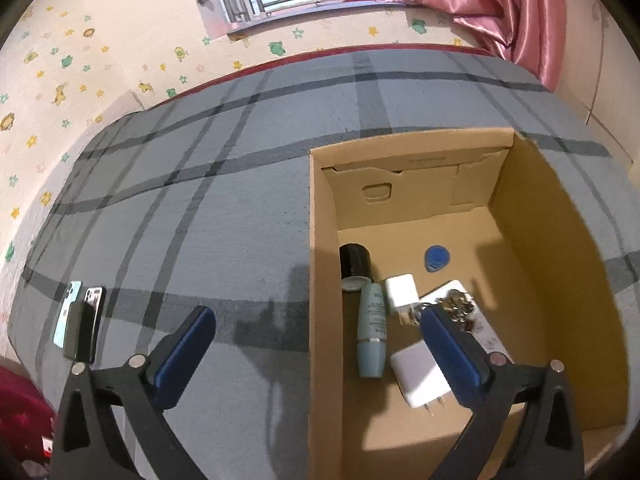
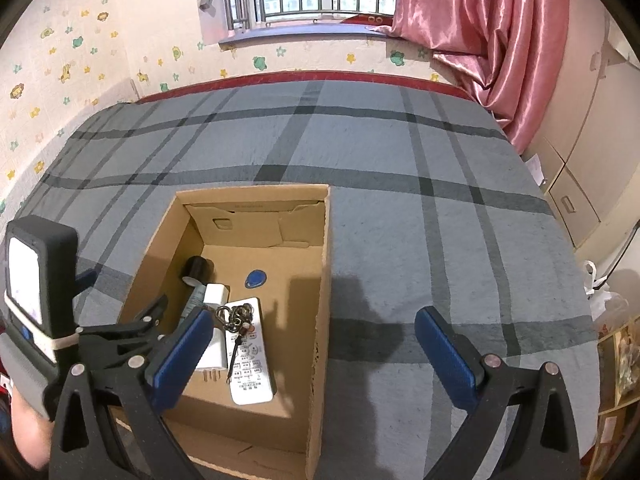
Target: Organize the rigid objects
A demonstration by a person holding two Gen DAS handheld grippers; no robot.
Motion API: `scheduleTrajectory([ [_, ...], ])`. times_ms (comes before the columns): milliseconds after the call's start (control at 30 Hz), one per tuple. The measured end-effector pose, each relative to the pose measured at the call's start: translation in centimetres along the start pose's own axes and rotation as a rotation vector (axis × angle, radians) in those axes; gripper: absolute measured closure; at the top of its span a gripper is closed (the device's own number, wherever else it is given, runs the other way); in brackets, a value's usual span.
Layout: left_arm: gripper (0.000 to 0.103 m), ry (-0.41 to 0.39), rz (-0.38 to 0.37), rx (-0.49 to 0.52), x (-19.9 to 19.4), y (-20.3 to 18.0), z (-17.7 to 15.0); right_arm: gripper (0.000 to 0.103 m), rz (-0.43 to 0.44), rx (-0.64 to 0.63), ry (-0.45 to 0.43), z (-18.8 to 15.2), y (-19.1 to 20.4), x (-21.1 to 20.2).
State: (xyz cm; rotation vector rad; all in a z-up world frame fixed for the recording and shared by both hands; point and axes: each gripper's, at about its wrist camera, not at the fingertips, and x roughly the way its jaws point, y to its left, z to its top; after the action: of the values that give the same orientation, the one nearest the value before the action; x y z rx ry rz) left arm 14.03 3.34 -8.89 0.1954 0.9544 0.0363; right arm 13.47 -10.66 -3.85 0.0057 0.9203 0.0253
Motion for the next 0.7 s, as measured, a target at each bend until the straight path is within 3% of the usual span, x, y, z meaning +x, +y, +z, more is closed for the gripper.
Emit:
scheduleTrajectory([
  [433, 0.0, -0.047, 0.027, -0.013, -8.2, -1.1, -1.5, 0.0, 0.012, -0.015, -0.035, -1.7, -0.9, -4.3],
  [700, 0.0, -0.08, -0.03, -0.027, -13.3, -1.9, -3.5, 0.0, 0.007, -0.041, -0.079, -3.0, -1.3, -8.5],
])
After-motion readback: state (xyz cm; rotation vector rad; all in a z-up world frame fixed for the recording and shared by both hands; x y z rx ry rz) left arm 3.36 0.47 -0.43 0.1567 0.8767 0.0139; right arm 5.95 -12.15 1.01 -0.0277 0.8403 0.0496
